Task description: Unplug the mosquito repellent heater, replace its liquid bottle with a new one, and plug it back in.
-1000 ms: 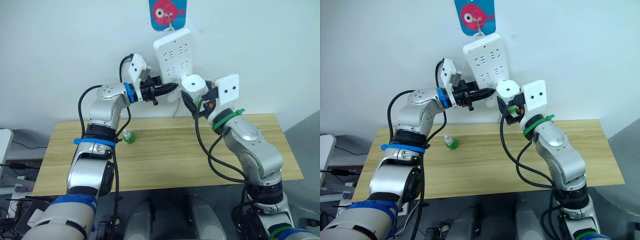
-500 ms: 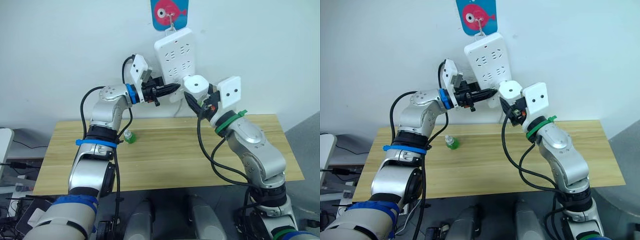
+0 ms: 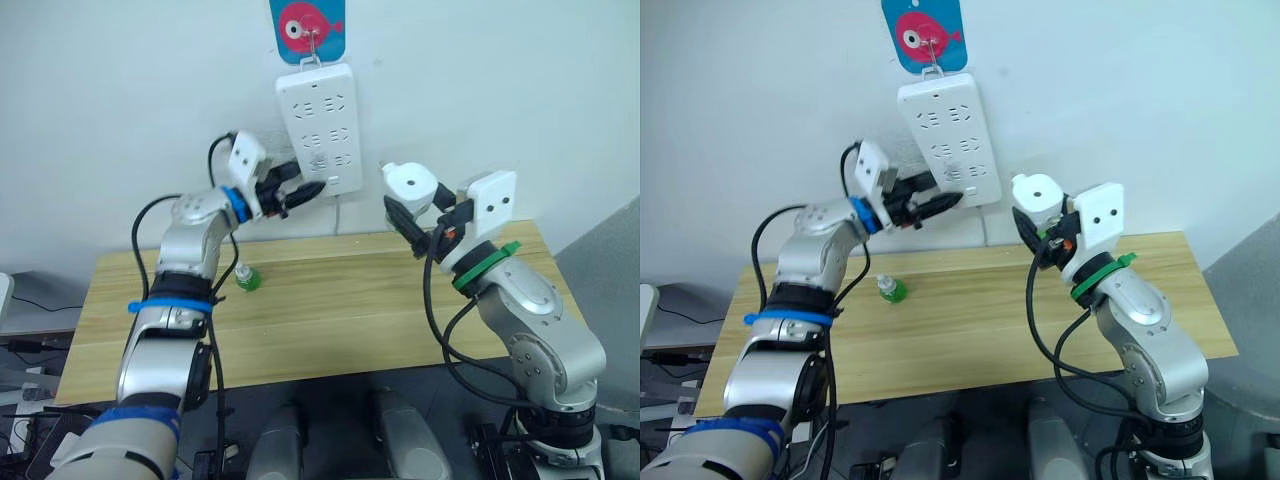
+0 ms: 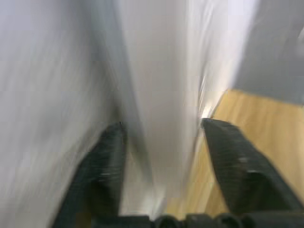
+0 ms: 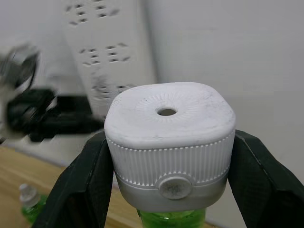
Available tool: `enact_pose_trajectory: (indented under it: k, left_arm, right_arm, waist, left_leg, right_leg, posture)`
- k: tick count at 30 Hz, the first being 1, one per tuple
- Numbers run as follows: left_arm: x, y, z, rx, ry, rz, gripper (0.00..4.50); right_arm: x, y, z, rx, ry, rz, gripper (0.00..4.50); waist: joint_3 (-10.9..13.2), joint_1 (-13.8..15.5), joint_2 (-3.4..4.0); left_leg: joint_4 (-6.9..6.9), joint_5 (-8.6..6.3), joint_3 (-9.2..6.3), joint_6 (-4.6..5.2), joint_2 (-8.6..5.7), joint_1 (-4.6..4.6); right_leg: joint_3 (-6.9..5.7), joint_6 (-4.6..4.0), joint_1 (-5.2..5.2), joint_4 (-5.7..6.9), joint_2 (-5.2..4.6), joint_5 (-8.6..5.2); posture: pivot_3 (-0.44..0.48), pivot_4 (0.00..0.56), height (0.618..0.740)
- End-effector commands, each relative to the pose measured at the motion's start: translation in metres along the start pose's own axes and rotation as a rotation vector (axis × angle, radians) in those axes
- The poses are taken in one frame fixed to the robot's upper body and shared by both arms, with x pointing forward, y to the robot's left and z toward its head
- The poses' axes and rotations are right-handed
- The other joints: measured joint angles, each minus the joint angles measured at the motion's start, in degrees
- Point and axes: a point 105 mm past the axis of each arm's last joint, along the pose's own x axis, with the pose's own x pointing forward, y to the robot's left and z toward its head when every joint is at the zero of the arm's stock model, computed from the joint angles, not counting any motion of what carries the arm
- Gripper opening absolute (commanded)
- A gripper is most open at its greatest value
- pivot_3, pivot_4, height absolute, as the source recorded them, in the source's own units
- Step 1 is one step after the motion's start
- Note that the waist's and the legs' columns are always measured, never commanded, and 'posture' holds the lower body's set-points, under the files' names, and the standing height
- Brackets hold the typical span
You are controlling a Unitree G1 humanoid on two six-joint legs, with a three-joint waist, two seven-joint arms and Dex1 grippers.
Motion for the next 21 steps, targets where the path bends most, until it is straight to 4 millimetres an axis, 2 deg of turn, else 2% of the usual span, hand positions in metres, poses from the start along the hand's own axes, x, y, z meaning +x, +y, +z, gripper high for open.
enact_pose_trajectory:
  k: [1,2,4,7,9,11,15,21]
  left_arm:
    - [-0.019,-0.001,0.017,0.061,-0.054,0.055,4.2]
    - [-0.024,-0.004,0.014,0.065,-0.05,0.071,4.48]
    - [-0.035,-0.015,0.006,0.071,-0.04,0.096,4.48]
    - [-0.045,-0.047,0.002,0.101,-0.049,0.063,4.48]
    - [-0.044,-0.077,0.008,0.117,-0.089,0.012,4.48]
    - [-0.04,-0.099,0.013,0.123,-0.123,-0.016,4.48]
    - [-0.025,-0.132,0.016,0.118,-0.182,-0.041,4.48]
    - [0.011,-0.159,0.017,0.095,-0.266,-0.044,4.48]
  right_arm:
    - [-0.004,-0.005,0.01,0.031,-0.042,-0.01,2.95]
    - [-0.005,-0.007,0.008,0.046,-0.036,-0.019,2.95]
    - [-0.006,-0.014,0.004,0.075,-0.019,-0.035,2.95]
    - [-0.006,-0.027,-0.003,0.131,0.016,-0.068,2.95]
    - [-0.007,-0.039,-0.012,0.268,0.06,-0.113,2.95]
    - [-0.007,-0.046,-0.019,0.435,0.096,-0.147,2.95]
    - [-0.001,-0.052,-0.018,0.819,0.065,-0.211,2.95]
    - [0.001,-0.043,-0.006,1.049,0.082,-0.154,2.95]
  waist:
    - [0.0,0.2,-0.03]
    - [0.0,0.4,-0.03]
    - [0.0,0.7,-0.03]
    - [0.1,1.2,-0.02]
    - [0.1,1.5,-0.02]
    - [0.1,1.9,-0.04]
    - [0.1,2.0,-0.02]
    - [0.1,1.7,-0.02]
  left_leg:
    - [0.01,0.0,-0.02,0.0,0.0,-0.07]
    - [0.0,0.0,-0.04,0.0,-0.01,-0.09]
    - [0.0,0.0,-0.03,-0.01,-0.01,-0.13]
    - [0.04,0.0,0.12,-0.02,-0.04,-0.09]
    - [0.06,0.01,0.17,-0.04,-0.1,-0.01]
    - [0.07,0.03,0.13,-0.07,-0.12,0.02]
    - [0.07,0.06,0.17,-0.09,-0.09,0.08]
    - [0.03,0.05,0.34,-0.07,-0.14,0.01]
  right_leg:
    - [-0.02,0.0,-0.09,0.09,-0.03,0.0]
    - [-0.03,0.0,-0.12,0.1,-0.05,0.0]
    - [-0.02,0.0,-0.15,0.08,-0.12,0.0]
    - [0.05,-0.01,-0.11,0.01,-0.39,-0.01]
    - [0.08,-0.02,-0.05,0.05,-0.51,0.0]
    - [0.04,-0.06,0.0,0.07,-0.55,0.02]
    - [-0.01,-0.09,0.08,0.13,-0.53,0.04]
    - [0.02,-0.08,0.07,0.05,-0.32,0.03]
  posture:
    - [-0.123,0.298,0.74]
    - [-0.116,0.296,0.74]
    - [-0.113,0.294,0.74]
    - [-0.102,0.293,0.74]
    - [-0.093,0.292,0.74]
    - [-0.09,0.291,0.74]
    - [-0.082,0.294,0.74]
    - [-0.087,0.293,0.74]
